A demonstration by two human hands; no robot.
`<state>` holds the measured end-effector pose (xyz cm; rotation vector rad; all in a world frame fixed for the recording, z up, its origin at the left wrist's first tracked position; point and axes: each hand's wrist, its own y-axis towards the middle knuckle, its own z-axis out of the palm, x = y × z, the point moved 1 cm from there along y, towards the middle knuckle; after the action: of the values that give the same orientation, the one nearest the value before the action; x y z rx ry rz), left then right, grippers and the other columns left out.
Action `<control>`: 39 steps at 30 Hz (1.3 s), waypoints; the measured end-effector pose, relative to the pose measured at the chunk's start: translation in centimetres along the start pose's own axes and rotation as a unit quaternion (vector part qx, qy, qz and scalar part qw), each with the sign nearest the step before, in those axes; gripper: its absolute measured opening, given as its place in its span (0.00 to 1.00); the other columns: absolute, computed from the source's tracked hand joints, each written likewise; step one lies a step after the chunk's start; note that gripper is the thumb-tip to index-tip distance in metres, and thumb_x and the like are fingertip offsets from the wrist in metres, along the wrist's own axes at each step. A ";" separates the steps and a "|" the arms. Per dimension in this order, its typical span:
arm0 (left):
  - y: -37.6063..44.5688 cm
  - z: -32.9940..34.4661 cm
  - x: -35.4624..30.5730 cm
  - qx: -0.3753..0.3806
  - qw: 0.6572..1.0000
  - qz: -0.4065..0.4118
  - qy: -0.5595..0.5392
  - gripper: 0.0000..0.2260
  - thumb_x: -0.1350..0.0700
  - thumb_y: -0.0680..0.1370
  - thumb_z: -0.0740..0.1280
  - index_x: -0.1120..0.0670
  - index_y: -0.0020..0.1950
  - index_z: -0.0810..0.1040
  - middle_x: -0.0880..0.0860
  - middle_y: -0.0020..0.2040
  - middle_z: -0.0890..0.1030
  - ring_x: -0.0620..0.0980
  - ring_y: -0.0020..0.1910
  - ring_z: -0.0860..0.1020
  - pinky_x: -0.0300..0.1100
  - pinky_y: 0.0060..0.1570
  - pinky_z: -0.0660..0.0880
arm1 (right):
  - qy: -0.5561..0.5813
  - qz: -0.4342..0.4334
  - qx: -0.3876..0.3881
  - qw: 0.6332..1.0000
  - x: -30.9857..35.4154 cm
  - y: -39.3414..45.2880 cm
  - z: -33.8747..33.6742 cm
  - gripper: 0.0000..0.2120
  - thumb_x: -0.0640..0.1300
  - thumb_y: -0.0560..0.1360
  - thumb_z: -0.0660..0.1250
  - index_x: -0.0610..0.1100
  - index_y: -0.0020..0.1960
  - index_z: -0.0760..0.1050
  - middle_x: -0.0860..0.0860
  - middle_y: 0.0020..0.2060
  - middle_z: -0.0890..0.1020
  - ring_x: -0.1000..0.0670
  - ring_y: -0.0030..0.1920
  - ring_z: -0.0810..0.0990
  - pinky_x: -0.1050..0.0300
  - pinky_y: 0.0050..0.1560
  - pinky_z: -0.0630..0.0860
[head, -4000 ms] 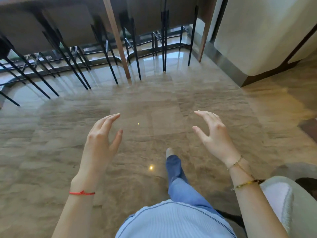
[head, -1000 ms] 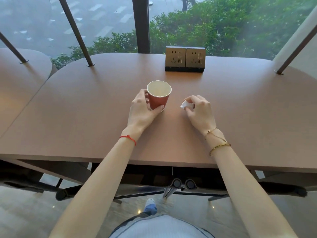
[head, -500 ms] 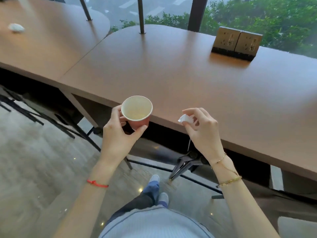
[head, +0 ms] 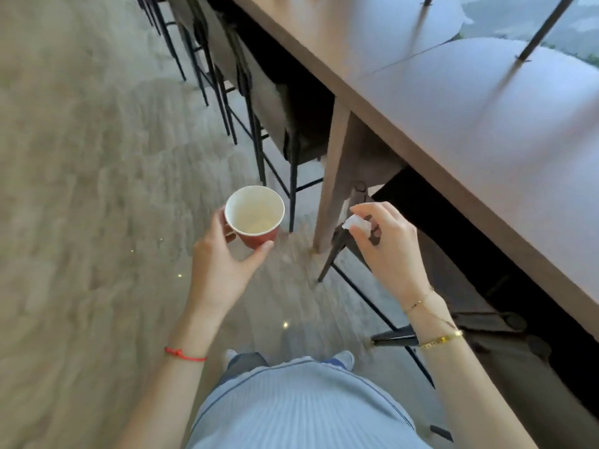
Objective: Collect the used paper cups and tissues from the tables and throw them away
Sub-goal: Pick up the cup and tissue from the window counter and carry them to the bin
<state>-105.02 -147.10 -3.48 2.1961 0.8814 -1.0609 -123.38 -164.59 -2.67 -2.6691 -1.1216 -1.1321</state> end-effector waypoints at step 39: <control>-5.9 -59.5 39.5 -0.574 0.705 -0.394 0.134 0.31 0.47 0.63 0.78 0.46 0.61 0.69 0.43 0.54 0.78 0.43 0.51 0.78 0.23 0.44 0.67 | 0.174 -0.508 0.428 0.727 70.1 8.8 64.5 0.11 0.41 0.74 0.71 0.45 0.56 0.77 0.53 0.48 0.80 0.57 0.41 0.75 0.67 0.43 0.73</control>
<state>-62.96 -89.08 -4.54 0.8457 2.0045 -0.2148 -44.96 -109.70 -3.31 -1.0036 -2.3101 -0.7278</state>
